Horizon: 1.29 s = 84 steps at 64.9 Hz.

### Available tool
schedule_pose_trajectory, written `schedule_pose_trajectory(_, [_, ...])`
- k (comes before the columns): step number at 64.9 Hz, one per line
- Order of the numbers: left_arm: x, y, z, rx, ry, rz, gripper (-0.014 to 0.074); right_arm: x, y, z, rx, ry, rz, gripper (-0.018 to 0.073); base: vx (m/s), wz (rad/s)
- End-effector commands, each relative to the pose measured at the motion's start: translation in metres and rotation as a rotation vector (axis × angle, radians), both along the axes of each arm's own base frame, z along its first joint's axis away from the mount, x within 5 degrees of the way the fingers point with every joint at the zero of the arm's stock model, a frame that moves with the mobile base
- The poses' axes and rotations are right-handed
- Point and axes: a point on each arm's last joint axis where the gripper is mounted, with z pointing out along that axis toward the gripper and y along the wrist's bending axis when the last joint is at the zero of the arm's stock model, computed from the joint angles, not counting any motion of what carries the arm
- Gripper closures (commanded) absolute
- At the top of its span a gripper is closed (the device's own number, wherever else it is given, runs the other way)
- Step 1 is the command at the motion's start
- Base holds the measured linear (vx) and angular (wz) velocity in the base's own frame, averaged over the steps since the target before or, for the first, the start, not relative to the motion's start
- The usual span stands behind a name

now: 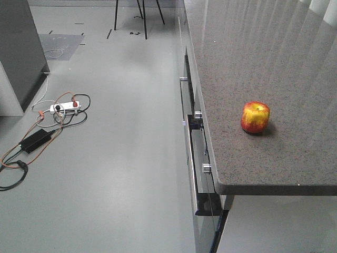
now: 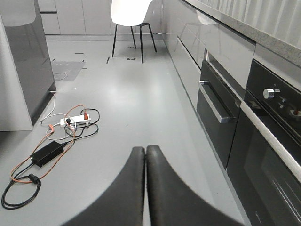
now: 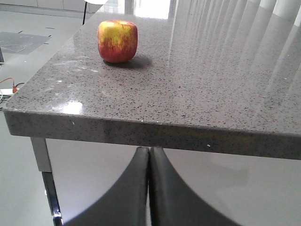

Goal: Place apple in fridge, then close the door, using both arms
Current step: 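Move the right gripper above the red-yellow apple on the countertop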

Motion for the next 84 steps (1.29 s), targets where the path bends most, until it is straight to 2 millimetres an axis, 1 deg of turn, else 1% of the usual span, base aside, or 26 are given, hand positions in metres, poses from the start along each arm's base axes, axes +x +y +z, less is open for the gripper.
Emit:
schedule_pose_trajectory(1, [0.001, -0.001, 0.0, -0.016, -0.063, -0.01, 0.0602, 0.001, -0.001, 0.003, -0.008, -0.067, -0.005, 0.0568, 0.0, 0.0])
schedule_pose_trajectory(75, [0.001, -0.001, 0.0, -0.016, -0.063, -0.01, 0.0602, 0.001, -0.001, 0.004, -0.002, -0.07, -0.006, 0.0568, 0.0, 0.0])
schedule_pose_trajectory(80, [0.001, -0.001, 0.0, -0.016, -0.063, -0.01, 0.0602, 0.001, -0.001, 0.008, 0.022, -0.079, -0.011, 0.0568, 0.0, 0.0])
schedule_pose_trajectory(84, [0.001, -0.001, 0.0, -0.016, -0.063, -0.01, 0.0602, -0.001, 0.0, 0.018, 0.027, -0.099, -0.01, 0.0568, 0.0, 0.0])
